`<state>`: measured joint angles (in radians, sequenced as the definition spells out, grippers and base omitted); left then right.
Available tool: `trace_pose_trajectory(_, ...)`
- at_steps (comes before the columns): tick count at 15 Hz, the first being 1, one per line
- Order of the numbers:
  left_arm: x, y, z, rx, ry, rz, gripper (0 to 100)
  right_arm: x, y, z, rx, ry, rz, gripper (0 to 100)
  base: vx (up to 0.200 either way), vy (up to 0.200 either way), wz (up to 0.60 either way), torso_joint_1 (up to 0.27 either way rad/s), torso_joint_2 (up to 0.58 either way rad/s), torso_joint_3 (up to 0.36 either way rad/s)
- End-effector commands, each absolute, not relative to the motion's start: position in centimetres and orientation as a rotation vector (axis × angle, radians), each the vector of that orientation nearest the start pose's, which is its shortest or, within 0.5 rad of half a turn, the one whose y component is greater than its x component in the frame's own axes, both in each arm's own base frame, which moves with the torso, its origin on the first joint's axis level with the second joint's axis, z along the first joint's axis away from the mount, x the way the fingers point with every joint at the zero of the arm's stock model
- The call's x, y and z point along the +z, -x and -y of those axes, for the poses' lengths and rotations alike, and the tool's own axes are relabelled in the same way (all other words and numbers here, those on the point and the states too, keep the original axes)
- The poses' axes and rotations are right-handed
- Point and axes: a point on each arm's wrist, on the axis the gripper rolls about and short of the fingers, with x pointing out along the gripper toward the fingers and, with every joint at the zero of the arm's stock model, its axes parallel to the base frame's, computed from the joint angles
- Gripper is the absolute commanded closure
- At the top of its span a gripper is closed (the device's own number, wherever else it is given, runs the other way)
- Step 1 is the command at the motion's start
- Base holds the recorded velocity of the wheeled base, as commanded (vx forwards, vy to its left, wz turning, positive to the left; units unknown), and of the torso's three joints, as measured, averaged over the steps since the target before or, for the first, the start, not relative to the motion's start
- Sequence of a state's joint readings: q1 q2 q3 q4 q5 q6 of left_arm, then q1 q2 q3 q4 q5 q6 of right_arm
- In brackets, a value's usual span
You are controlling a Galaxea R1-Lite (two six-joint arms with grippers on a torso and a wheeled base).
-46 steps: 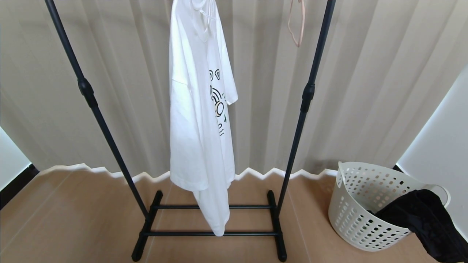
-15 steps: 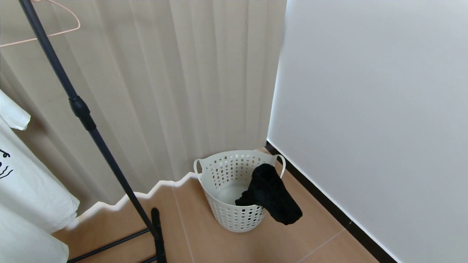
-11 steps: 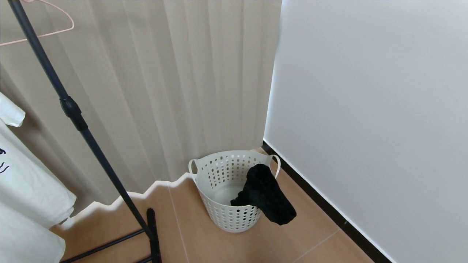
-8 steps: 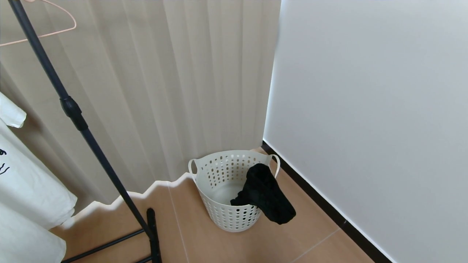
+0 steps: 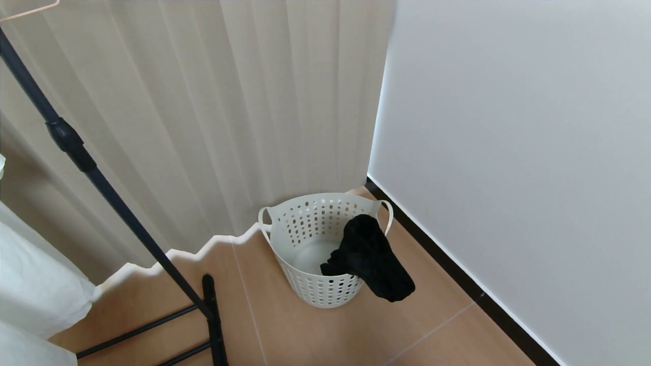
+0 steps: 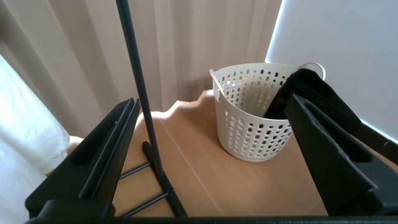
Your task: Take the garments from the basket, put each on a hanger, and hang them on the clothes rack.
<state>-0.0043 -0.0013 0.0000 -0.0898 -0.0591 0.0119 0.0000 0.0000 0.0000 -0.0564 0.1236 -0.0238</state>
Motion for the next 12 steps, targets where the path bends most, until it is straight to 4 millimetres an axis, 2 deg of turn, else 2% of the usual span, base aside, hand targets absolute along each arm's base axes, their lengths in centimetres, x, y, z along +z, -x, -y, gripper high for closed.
trace_pose_trajectory(1, 8.47, 2.33, 0.12, -0.062, -0.013, 0.091, 0, 8.13, 2.30, -0.28, 0.124, 0.028, 0.057, 0, 0.000, 0.000, 0.00, 0.002, 0.00, -0.203)
trace_pose_trajectory(2, 8.47, 2.33, 0.12, -0.061, -0.013, 0.091, 0, 8.13, 2.30, -0.28, 0.124, 0.028, 0.057, 0, 0.000, 0.000, 0.00, 0.007, 0.01, -0.188)
trace_pose_trajectory(5, 8.47, 2.33, 0.12, -0.062, -0.013, 0.091, 0, 8.15, 2.30, -0.28, 0.124, 0.027, 0.058, 0, 0.000, 0.000, 0.60, 0.002, 0.00, -0.201)
trace_pose_trajectory(12, 8.47, 2.33, 0.12, -0.061, -0.012, 0.091, 0, 8.15, 2.30, -0.28, 0.124, 0.027, 0.058, 0, 0.000, 0.000, 0.00, 0.000, 0.00, -0.199)
